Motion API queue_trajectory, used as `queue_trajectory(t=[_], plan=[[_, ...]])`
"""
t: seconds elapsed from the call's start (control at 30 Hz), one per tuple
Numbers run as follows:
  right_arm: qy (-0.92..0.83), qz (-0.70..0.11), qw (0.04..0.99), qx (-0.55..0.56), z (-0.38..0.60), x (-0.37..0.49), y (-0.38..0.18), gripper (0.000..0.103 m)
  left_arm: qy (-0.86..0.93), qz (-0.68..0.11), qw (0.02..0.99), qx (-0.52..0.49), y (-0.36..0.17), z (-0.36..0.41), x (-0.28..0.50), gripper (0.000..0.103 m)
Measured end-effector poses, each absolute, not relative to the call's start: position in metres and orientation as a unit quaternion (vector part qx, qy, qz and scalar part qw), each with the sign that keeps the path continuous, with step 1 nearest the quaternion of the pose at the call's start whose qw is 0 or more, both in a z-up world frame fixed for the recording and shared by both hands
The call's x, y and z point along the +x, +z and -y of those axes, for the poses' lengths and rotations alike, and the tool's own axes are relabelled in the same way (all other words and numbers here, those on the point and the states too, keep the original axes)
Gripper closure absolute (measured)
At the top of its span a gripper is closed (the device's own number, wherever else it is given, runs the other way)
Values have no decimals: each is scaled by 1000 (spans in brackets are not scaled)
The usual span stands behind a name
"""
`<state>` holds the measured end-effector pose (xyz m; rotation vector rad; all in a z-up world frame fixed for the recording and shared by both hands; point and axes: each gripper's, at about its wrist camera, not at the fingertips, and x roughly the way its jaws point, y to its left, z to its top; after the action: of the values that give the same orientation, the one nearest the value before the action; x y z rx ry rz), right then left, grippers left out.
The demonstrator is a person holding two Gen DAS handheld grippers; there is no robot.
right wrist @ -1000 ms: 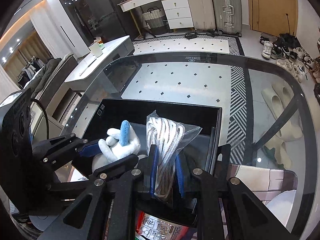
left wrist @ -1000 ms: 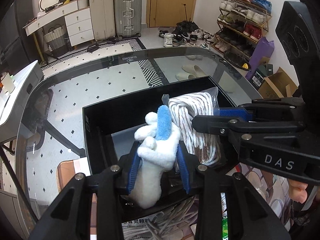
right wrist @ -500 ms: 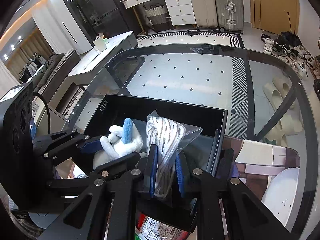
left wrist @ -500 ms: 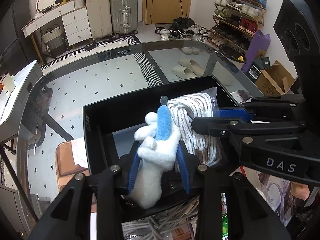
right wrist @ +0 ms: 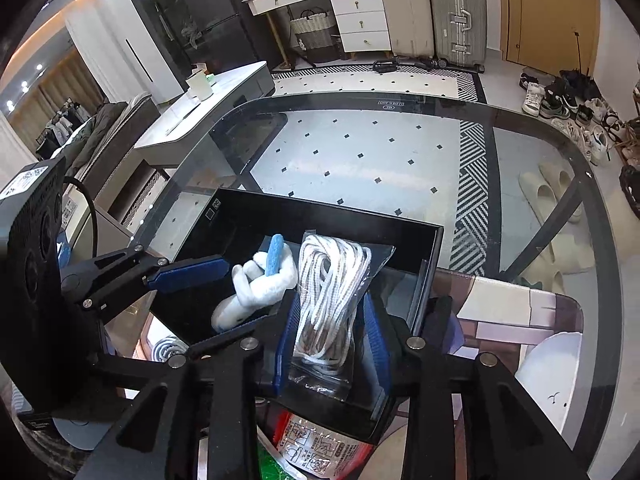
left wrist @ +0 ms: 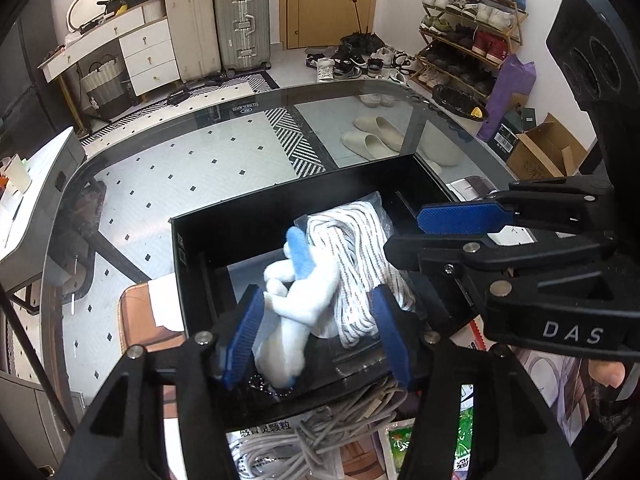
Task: Organize soft objects
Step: 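Lower both items into the black box and open both grippers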
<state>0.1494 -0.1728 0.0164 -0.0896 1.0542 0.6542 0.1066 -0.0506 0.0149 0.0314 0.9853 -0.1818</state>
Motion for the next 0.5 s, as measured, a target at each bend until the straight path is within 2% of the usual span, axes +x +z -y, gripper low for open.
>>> queue_trajectory(t=[0.1, 0.17, 0.27, 0.3, 0.37, 0.43, 0.5], plan=[[305, -486, 819, -37, 179, 144, 26, 55, -86, -475, 876, 18, 18, 52, 103, 42], [305, -482, 820, -39, 182, 139, 32, 52, -83, -475, 876, 19, 21, 53, 100, 39], [304, -477, 824, -43, 188, 130, 39, 41, -81, -470, 879, 12, 26, 51, 93, 24], [303, -475, 825, -43, 191, 128, 41, 34, -83, -469, 879, 8, 27, 50, 91, 22], [301, -472, 827, -43, 196, 123, 45, 29, -87, -473, 877, 7, 29, 50, 87, 18], [298, -469, 830, -44, 199, 118, 47, 19, -85, -475, 876, 8, 29, 49, 82, 18], [297, -468, 831, -42, 204, 111, 48, 15, -81, -475, 876, 10, 30, 47, 77, 18]])
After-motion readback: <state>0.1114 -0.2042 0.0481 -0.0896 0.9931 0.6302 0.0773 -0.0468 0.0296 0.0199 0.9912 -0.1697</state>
